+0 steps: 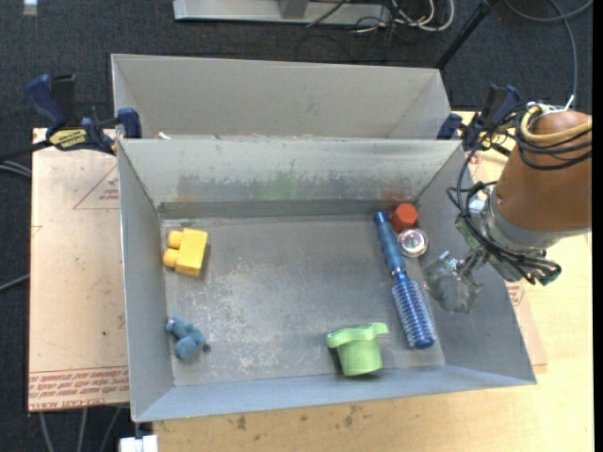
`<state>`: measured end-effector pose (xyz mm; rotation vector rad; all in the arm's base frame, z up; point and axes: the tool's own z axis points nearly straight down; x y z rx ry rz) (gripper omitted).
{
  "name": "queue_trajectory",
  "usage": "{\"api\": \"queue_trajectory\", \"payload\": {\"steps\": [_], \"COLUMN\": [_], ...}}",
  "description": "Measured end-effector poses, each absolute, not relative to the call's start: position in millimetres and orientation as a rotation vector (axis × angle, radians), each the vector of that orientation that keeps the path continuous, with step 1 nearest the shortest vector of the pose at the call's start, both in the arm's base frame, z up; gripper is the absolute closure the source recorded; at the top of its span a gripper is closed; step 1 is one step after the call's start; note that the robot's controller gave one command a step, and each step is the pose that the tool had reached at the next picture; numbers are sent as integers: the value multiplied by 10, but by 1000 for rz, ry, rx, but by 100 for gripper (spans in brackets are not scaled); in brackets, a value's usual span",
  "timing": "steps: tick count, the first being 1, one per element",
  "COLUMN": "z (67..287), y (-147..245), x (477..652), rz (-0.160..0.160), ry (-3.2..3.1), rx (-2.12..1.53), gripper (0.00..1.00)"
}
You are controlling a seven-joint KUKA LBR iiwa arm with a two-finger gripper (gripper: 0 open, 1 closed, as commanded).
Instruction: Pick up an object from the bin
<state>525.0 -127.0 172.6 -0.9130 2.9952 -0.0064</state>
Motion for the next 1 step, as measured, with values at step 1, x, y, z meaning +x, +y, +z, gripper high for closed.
{"api": "queue_trajectory", "payload": {"steps": [1], "z": [1678], "y": [-1267], "x": [5225], "rz": [2], "ry": [3003], "rx": [-914], "gripper": [0]}}
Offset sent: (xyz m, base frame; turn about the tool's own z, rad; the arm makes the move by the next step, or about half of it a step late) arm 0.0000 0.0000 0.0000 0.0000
